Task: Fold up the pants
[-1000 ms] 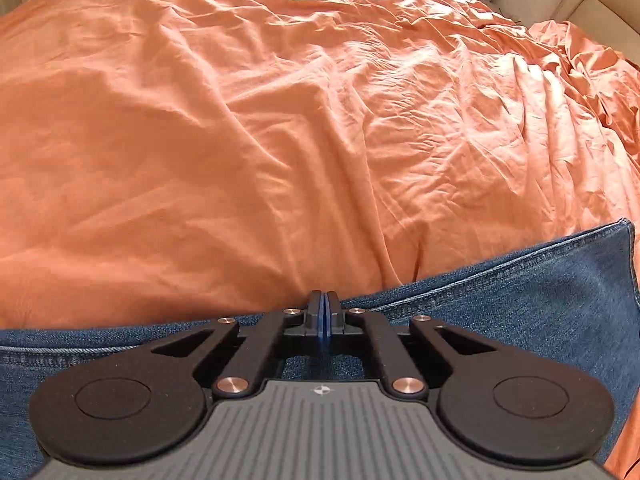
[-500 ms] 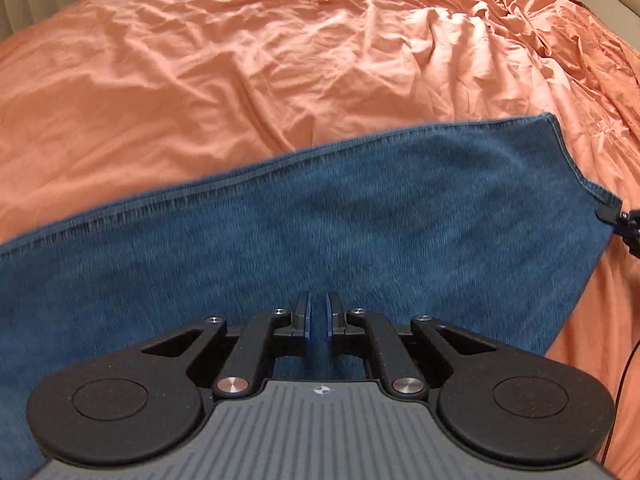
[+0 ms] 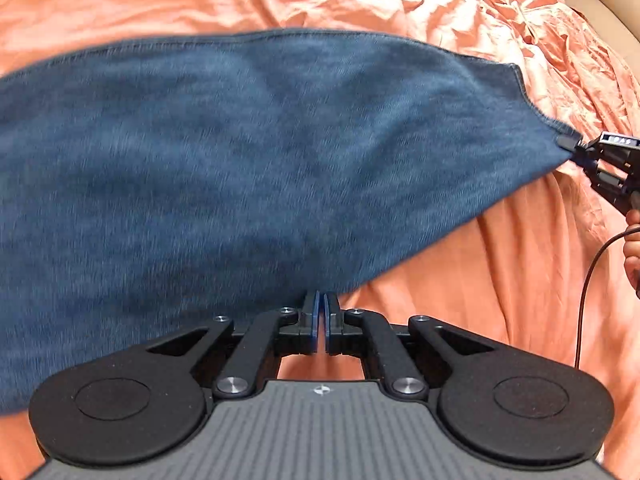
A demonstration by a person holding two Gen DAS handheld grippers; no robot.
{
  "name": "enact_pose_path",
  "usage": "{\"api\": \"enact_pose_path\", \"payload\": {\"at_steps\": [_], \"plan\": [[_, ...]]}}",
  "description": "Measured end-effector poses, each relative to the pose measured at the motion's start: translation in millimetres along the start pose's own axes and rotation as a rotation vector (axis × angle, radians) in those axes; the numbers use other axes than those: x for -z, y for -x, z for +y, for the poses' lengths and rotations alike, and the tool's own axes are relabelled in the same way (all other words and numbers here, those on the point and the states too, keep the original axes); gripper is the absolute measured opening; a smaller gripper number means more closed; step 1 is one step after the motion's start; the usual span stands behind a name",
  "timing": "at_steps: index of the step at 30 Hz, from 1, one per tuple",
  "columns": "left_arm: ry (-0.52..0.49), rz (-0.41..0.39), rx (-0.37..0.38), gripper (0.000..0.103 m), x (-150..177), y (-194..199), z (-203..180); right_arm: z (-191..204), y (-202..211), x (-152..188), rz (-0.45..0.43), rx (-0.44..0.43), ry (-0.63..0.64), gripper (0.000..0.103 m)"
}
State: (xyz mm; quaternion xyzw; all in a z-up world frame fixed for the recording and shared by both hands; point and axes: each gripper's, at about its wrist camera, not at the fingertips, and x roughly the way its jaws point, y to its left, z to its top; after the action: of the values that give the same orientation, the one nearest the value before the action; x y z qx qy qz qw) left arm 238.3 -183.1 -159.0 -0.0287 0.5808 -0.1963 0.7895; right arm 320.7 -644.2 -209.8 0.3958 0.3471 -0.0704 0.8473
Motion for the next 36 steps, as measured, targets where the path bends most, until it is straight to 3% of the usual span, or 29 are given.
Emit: {"api": "enact_pose_path", "payload": {"at_steps": [3,11,16,22,28,32,36], "plan": [[0.006,-0.009,0.038,0.005,10,16,9,29,22,-7,-0.034,-0.027,0.074,0.001],[-0.006,-0.192,0.007,0.006,18,89,41,160,87,-4,-0.151,-0.082,0.445,0.001],[0.013,-0.292,-0.042,0.006,17,133,71,257,106,28,-0.188,-0.104,0.665,0.001],[0.052,-0.380,-0.060,0.006,22,171,107,348,103,89,-0.168,-0.155,0.822,0.001],[0.111,-0.413,-0.054,0.006,27,199,150,393,66,173,-0.057,-0.211,0.868,0.001],[0.162,-0.405,-0.044,0.006,33,199,174,383,20,247,0.103,-0.220,0.874,0.001],[0.219,-0.376,-0.017,0.010,40,194,199,355,-21,326,0.291,-0.162,0.948,0.001]]}}
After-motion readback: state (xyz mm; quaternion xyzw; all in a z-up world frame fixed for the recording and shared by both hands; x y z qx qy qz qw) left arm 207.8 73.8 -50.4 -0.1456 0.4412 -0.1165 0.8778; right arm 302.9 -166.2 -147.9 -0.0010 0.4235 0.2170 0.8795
